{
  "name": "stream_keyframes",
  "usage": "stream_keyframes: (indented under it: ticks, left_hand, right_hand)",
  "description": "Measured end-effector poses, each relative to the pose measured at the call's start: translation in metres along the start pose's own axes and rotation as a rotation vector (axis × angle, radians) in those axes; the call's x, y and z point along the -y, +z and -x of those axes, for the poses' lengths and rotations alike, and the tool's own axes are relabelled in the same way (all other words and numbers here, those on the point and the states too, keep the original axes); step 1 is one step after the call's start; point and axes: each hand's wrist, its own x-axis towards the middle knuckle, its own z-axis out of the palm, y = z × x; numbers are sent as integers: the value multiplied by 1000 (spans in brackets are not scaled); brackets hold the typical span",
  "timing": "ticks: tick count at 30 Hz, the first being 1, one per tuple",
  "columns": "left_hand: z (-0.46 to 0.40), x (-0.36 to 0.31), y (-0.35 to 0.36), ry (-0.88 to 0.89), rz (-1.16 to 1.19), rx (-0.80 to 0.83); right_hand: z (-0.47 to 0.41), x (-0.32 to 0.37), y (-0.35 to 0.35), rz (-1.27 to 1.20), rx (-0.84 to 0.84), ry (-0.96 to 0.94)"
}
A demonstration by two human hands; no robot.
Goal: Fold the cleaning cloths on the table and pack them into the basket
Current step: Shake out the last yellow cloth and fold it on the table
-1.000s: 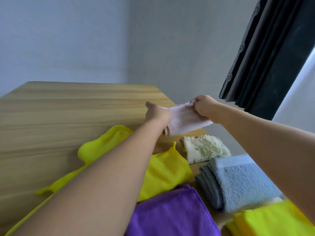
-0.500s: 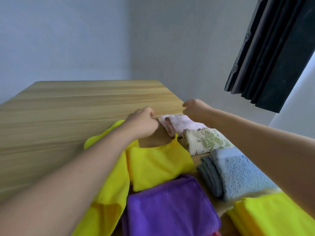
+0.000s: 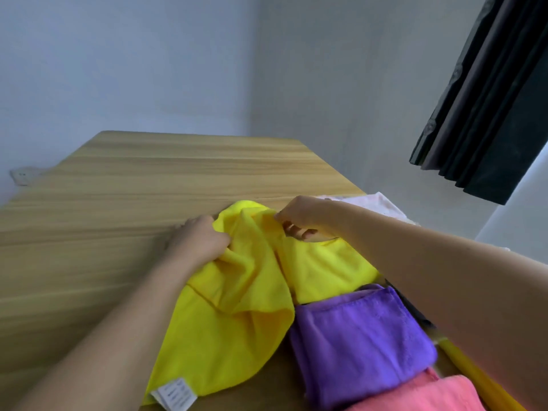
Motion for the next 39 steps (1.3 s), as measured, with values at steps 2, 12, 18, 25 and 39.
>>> stream_keyframes:
  ticks: [2, 12, 18, 25, 39]
  left_hand:
    - [-4, 2, -6, 12, 225, 39]
    - [-11, 21, -61, -21, 1011, 97]
    - [11, 23, -84, 90, 894, 356]
    - [74, -5, -154, 231, 852, 171]
    - [297, -107, -263, 412, 846, 398]
  right_hand:
    - [-8, 4, 8, 34, -39, 15]
    - [-20, 38, 21, 21, -146, -193]
    - [20, 78, -19, 0, -298, -425]
    - [111, 120, -66, -101, -346, -611]
    - [321, 104, -162, 301, -789, -412]
